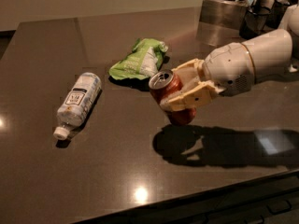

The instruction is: Place coke can upright

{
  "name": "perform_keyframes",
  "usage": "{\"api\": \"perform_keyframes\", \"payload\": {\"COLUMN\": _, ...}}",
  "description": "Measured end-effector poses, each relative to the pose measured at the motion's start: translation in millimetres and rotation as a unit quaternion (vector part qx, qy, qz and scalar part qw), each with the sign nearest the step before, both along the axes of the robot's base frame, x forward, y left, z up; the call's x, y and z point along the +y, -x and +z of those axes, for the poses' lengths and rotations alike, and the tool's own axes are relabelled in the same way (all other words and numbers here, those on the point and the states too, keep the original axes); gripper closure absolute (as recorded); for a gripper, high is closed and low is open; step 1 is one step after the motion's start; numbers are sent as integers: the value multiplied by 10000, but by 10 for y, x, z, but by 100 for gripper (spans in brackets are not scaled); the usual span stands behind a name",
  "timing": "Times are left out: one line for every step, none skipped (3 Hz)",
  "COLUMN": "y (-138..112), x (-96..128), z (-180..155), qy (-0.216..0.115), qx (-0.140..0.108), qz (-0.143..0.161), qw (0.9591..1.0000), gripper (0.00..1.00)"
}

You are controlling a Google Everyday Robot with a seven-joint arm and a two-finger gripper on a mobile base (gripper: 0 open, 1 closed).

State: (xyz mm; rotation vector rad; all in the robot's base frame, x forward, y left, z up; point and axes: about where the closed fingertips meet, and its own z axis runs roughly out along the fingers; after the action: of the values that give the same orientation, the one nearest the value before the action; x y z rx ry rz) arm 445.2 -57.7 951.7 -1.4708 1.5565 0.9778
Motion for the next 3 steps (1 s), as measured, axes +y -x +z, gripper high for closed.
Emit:
{"api": "perform_keyframes", "payload": {"y": -19, "x": -16, "z": 9, "qy": -751, "qx": -68, "qz": -399, "qw": 9964, "gripper": 100}}
{"api": "perform_keyframes", "payload": {"y": -20, "x": -38, "z": -27, "qy": -969, "qx": -237, "qz": -604, "qw": 9932, "gripper": 100}}
{"api": "perform_keyframes", "payload": {"y": -14, "x": -71, "z": -115, "qy": -1120, "qx": -372, "qz": -822, "qw": 9896, "gripper": 100}}
